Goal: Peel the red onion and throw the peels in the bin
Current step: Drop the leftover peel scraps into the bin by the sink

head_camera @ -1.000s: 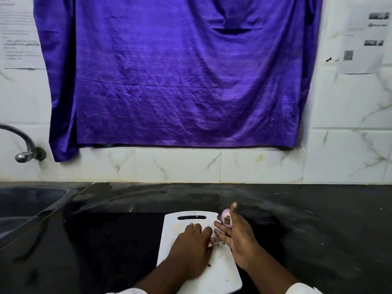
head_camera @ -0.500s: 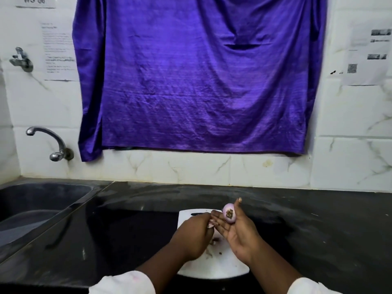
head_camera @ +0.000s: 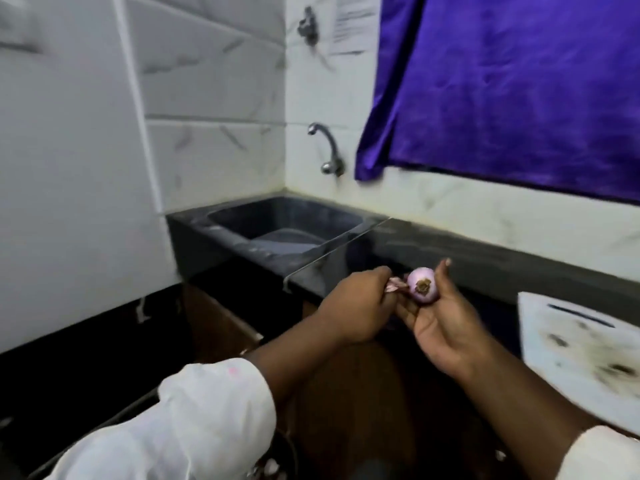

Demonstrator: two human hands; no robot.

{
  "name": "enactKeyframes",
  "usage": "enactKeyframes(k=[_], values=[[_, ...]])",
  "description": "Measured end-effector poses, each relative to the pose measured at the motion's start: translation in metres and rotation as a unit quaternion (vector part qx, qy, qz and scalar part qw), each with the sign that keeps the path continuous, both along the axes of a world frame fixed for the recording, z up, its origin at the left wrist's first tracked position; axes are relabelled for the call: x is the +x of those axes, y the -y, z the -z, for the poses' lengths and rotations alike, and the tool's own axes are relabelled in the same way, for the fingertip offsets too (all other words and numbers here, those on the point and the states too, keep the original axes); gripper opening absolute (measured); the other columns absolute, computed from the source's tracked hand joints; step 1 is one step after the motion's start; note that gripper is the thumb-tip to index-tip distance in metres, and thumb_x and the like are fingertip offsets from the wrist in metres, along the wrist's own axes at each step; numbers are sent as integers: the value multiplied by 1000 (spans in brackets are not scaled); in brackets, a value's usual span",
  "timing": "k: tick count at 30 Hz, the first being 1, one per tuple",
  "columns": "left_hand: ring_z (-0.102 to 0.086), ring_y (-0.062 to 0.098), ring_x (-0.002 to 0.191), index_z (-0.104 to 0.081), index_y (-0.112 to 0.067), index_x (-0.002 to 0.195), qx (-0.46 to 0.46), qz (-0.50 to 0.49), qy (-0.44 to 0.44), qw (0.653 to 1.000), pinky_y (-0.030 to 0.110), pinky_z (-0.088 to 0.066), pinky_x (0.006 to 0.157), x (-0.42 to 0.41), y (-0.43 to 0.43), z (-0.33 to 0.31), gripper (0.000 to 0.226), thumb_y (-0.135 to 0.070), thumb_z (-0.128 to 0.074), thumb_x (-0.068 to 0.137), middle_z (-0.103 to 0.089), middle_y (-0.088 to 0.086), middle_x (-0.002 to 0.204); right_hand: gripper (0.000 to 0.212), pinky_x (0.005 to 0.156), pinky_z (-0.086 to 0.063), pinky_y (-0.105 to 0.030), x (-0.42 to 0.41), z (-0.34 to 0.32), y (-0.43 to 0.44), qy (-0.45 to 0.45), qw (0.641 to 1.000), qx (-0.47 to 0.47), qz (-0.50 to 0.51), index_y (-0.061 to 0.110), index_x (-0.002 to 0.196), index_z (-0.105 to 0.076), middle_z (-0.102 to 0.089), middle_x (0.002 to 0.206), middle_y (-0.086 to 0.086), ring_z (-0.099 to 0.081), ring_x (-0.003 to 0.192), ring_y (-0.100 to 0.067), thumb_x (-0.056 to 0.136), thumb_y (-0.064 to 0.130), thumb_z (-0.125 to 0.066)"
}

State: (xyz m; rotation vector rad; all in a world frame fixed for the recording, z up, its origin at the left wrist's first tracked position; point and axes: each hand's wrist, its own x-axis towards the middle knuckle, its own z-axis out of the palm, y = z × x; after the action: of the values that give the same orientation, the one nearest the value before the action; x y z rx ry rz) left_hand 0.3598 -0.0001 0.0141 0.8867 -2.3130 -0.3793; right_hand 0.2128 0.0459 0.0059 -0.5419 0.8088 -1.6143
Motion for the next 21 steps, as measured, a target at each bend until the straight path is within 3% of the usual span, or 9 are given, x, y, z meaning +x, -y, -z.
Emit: enactKeyframes(k=[4,9,12,16,21], values=[[-67,30,91,-55,-13,92,60,-59,34,996,41,-50,75,102,12,52,14,-27,-53,96,-71,10,95,65,78,-64,-32,94,52,22,-20,995,38,-86,1,109,-63,-74,94,-18,-74,82,-21,82,60,-54],[-69,27,91,-56,-15,92,160,-148,48,975,37,-44,70,188,20,146,23,-36,-46,96,-71,5,93,73,84,-61,-36,178,137,49,-79,977,123,-156,0,128,-58,-75,112,-21,-76,97,-25,83,58,-54],[-69,32,96,-54,-18,91,225,-197,57,952,33,-38,69,200,39,215,18,-30,-51,104,-73,12,99,65,93,-57,-38,187,184,68,-117,960,183,-175,3,136,-51,-75,113,-23,-75,104,-30,96,54,-49],[-68,39,110,-62,-7,109,300,-247,78,918,43,-50,86,195,75,306,36,-39,-46,103,-73,20,117,63,98,-54,-38,174,230,90,-172,939,245,-170,3,140,-47,-69,122,-23,-72,103,-27,101,52,-44],[-64,40,117,-57,-9,116,348,-281,119,887,42,-48,91,169,102,374,39,-45,-51,103,-69,20,122,50,95,-56,-36,152,266,102,-194,924,278,-178,14,127,-52,-71,119,-18,-71,109,-27,99,55,-44]])
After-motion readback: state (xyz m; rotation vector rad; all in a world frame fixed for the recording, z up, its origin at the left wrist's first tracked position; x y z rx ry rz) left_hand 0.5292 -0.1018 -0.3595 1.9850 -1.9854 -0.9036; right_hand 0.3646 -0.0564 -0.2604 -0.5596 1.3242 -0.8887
